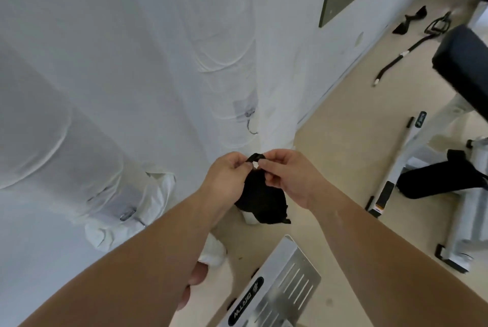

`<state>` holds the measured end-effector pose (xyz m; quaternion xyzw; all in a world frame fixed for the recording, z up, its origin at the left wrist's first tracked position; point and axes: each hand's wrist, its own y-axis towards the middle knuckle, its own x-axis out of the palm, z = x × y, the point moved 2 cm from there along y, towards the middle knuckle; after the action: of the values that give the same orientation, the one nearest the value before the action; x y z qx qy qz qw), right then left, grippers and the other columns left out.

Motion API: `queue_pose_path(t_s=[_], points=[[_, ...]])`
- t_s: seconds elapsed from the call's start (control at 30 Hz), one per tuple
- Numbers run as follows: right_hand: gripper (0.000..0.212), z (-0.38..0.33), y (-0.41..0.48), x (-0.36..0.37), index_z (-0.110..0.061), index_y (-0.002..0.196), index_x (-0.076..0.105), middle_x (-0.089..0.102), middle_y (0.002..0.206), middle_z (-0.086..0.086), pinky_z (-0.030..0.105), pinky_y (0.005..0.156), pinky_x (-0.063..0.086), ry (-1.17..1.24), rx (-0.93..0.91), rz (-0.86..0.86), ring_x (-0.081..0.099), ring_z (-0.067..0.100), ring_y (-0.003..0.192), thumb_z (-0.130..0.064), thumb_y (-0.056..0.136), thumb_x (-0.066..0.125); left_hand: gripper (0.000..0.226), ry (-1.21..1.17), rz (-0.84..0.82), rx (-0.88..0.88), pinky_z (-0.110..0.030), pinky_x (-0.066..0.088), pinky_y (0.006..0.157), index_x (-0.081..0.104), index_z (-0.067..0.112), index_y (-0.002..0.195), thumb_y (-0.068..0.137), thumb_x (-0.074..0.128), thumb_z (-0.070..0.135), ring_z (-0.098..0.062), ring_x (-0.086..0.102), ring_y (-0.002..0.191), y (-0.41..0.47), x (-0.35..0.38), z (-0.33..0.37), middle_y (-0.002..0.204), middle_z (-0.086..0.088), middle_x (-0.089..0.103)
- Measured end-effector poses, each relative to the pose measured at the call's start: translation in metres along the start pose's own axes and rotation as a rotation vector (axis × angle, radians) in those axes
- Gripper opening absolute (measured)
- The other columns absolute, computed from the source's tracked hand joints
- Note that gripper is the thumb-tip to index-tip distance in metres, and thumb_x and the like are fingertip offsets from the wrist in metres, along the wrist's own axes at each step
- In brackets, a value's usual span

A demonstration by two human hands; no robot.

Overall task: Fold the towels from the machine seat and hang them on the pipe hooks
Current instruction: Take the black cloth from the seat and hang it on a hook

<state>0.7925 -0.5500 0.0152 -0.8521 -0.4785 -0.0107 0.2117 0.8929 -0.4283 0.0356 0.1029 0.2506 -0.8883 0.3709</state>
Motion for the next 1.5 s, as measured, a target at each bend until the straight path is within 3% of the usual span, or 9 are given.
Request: queue_pose_path(t_s=[0.27, 0.47, 0.67, 1.03, 1.13, 1.2, 1.27, 1.4, 1.5], points=[[0.015, -0.005, 0.054, -0.028, -0.008, 0.085, 0.067, 0.069, 0.081, 0.012, 0.03, 0.073, 0.059, -0.064, -0.081, -0.027, 0.067, 0.013, 0.065, -0.007, 0.099, 0.061, 0.014, -0.004, 0.145, 0.02, -0.042, 0.057, 0.081, 0.072, 0.019, 0.086, 0.095, 0.061, 0.02, -0.019, 0.063, 0.078, 0.057, 0.015, 0.006, 0.091, -0.011, 0.073], [0.008, -0.024, 0.088, -0.031, -0.003, 0.09, 0.066, 0.073, 0.091, 0.024, 0.036, 0.075, 0.063, -0.254, -0.178, 0.036, 0.072, 0.019, 0.069, -0.005, 0.097, 0.063, 0.019, -0.052, 0.275, 0.019, -0.034, 0.054, 0.072, 0.07, 0.024, 0.077, 0.094, 0.063, 0.022, -0.015, 0.062, 0.07, 0.077, 0.014, 0.011, 0.076, 0.001, 0.069], [0.006, -0.015, 0.109, -0.025, -0.003, 0.093, 0.067, 0.071, 0.084, 0.013, 0.023, 0.06, 0.057, -0.357, -0.147, 0.131, 0.068, 0.014, 0.066, -0.007, 0.096, 0.063, 0.021, 0.01, 0.344, -0.043, -0.027, 0.047, 0.06, 0.071, 0.024, 0.069, 0.09, 0.069, 0.022, -0.016, 0.059, 0.062, 0.093, 0.013, 0.008, 0.065, 0.004, 0.064], [0.015, -0.007, 0.111, -0.009, -0.017, 0.073, 0.069, 0.067, 0.071, 0.003, 0.021, 0.054, 0.045, -0.341, -0.08, 0.244, 0.061, 0.014, 0.062, -0.014, 0.086, 0.077, 0.011, 0.191, 0.415, -0.035, -0.025, 0.051, 0.066, 0.079, 0.02, 0.086, 0.087, 0.074, 0.03, -0.017, 0.069, 0.077, 0.087, 0.014, 0.011, 0.077, 0.004, 0.071], [0.004, -0.01, 0.098, -0.008, -0.011, 0.088, 0.073, 0.068, 0.078, 0.005, 0.02, 0.059, 0.054, -0.175, -0.012, 0.219, 0.063, 0.015, 0.07, -0.014, 0.089, 0.076, 0.02, 0.214, 0.368, -0.033, -0.033, 0.057, 0.085, 0.077, 0.016, 0.103, 0.088, 0.073, 0.029, -0.021, 0.07, 0.093, 0.075, 0.012, 0.009, 0.091, 0.003, 0.071], [0.017, -0.01, 0.086, -0.009, -0.008, 0.105, 0.074, 0.07, 0.09, 0.005, 0.018, 0.063, 0.056, -0.131, 0.04, 0.218, 0.065, 0.014, 0.077, -0.017, 0.091, 0.074, 0.035, 0.221, 0.347, -0.047, -0.035, 0.054, 0.096, 0.069, 0.013, 0.122, 0.091, 0.07, 0.028, -0.024, 0.067, 0.107, 0.064, 0.007, 0.006, 0.111, -0.003, 0.069], [0.024, -0.008, 0.075, -0.011, -0.009, 0.114, 0.071, 0.071, 0.099, 0.006, 0.018, 0.063, 0.056, -0.123, 0.059, 0.261, 0.066, 0.014, 0.081, -0.019, 0.092, 0.071, 0.04, 0.227, 0.322, -0.053, -0.03, 0.052, 0.091, 0.062, 0.015, 0.131, 0.093, 0.067, 0.027, -0.022, 0.064, 0.103, 0.052, -0.002, 0.006, 0.118, -0.004, 0.066], [0.018, -0.009, 0.041, -0.006, -0.011, 0.111, 0.069, 0.069, 0.1, 0.006, 0.022, 0.065, 0.054, -0.085, 0.095, 0.339, 0.065, 0.017, 0.083, -0.018, 0.094, 0.066, 0.037, 0.23, 0.234, -0.022, -0.022, 0.047, 0.068, 0.059, 0.021, 0.132, 0.096, 0.063, 0.02, -0.012, 0.057, 0.077, 0.015, -0.021, 0.011, 0.098, 0.001, 0.063], [0.015, -0.008, 0.003, 0.005, -0.011, 0.107, 0.068, 0.068, 0.099, 0.005, 0.025, 0.067, 0.054, -0.104, 0.109, 0.344, 0.065, 0.018, 0.084, -0.02, 0.095, 0.065, 0.045, 0.219, 0.17, 0.015, -0.028, 0.052, 0.083, 0.051, 0.031, 0.14, 0.097, 0.062, 0.022, -0.018, 0.059, 0.096, -0.024, -0.037, 0.013, 0.126, -0.006, 0.06]])
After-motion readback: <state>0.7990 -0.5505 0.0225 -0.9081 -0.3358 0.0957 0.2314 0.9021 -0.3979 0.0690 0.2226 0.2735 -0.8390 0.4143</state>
